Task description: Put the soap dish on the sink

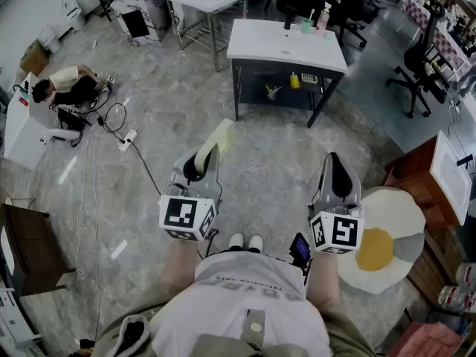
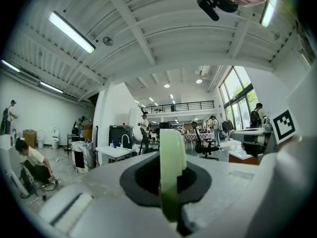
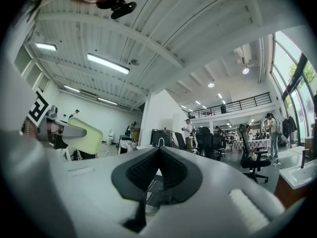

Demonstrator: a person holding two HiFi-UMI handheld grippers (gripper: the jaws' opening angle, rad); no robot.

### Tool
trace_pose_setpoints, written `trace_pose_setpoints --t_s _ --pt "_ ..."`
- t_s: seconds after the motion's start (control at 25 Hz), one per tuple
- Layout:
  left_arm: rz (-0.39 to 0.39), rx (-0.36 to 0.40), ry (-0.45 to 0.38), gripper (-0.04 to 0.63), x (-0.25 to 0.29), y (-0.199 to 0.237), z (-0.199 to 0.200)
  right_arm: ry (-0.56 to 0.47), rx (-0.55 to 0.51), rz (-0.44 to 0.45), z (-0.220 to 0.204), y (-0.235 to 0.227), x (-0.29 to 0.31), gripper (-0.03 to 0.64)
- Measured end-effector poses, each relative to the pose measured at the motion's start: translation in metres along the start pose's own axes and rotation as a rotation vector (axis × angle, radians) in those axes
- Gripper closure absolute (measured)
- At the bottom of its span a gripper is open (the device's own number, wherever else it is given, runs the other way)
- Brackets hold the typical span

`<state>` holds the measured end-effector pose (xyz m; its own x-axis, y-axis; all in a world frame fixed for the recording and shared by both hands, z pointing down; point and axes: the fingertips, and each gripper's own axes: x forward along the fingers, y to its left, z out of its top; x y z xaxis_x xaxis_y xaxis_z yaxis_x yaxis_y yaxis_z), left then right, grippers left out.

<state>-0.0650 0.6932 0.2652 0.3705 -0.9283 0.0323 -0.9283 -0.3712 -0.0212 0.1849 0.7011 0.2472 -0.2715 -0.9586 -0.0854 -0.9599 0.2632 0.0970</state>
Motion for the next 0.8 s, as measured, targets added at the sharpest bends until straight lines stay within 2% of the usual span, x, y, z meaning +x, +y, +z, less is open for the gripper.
trace_pose_setpoints --t_s 0.56,0.8 --pt "0.008 0.003 0.009 0.584 0.0003 -0.0045 -0.0041 0.002 -0.013 0.003 -0.0012 -0.0032 -0.0032 0.621" --pt "0.013 0.016 0.026 0.584 0.0086 -0.0065 -0.0052 0.017 0.002 0.034 -0.0066 0.0009 0.0042 0.621"
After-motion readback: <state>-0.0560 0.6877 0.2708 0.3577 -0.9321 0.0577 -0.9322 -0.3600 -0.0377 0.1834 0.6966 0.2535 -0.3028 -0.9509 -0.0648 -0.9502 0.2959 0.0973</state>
